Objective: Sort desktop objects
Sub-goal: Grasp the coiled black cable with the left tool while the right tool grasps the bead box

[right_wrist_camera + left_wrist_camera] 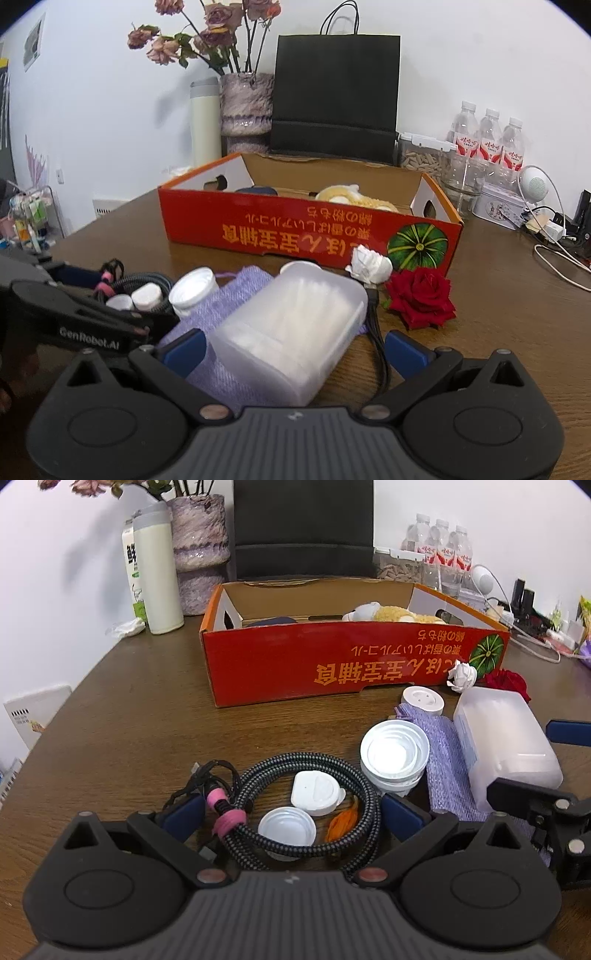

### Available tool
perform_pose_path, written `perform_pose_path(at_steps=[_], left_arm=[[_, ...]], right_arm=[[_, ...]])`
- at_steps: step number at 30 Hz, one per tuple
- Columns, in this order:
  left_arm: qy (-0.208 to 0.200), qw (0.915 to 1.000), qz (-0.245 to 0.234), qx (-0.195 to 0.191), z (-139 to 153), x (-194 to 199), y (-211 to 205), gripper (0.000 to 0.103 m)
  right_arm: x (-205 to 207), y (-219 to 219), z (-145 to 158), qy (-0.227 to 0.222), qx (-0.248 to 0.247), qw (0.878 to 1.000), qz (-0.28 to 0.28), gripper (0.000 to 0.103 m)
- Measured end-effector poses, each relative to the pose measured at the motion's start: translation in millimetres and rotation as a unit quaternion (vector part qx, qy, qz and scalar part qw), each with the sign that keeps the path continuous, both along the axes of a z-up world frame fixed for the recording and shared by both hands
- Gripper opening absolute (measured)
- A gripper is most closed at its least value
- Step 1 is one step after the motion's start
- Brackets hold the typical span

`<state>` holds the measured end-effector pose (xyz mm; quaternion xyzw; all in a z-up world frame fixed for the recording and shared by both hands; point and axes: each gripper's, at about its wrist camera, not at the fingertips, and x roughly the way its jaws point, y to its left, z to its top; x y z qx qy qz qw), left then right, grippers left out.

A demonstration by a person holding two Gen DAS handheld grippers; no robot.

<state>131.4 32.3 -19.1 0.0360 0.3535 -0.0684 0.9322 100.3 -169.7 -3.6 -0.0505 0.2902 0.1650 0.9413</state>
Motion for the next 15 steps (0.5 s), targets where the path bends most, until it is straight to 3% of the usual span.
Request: perform_pose_path(at_steps=[15], left_arm=[[-0.018, 0.9996, 0.02, -0.004, -2, 0, 2, 0.098]], right_arm=[[20, 17, -8, 0.018, -0.013, 0.998, -0.061, 0.103]])
